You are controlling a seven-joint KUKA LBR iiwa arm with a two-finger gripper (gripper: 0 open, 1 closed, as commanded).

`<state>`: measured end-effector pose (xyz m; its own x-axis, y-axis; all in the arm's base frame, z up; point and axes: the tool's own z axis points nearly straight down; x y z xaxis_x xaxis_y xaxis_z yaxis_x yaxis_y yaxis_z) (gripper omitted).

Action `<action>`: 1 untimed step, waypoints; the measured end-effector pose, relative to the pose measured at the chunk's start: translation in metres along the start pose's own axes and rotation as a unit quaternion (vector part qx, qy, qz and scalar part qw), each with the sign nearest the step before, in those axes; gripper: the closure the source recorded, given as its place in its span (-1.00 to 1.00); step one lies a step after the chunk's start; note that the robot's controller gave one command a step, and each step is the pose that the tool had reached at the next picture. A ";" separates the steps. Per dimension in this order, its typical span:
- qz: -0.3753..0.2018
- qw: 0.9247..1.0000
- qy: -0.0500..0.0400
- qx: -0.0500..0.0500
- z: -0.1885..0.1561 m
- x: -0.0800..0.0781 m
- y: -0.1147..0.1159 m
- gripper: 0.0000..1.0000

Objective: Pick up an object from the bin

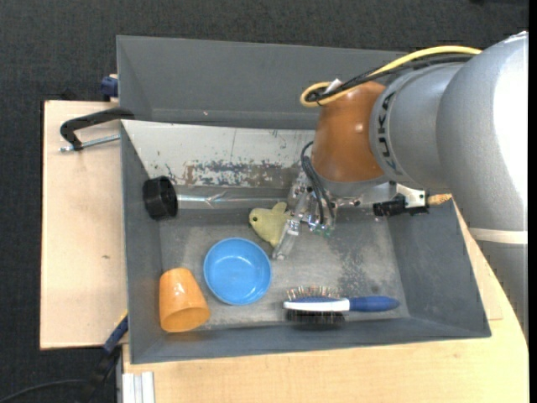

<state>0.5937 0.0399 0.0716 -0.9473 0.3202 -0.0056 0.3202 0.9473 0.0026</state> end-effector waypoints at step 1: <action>0.000 1.000 -0.001 0.000 -0.001 -0.001 0.001 1.00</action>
Offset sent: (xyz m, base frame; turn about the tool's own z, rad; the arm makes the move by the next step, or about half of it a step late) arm 0.0000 0.0000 0.0000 0.0000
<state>0.5946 0.0401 0.0727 -0.9474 0.3200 -0.0082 0.3200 0.9474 0.0035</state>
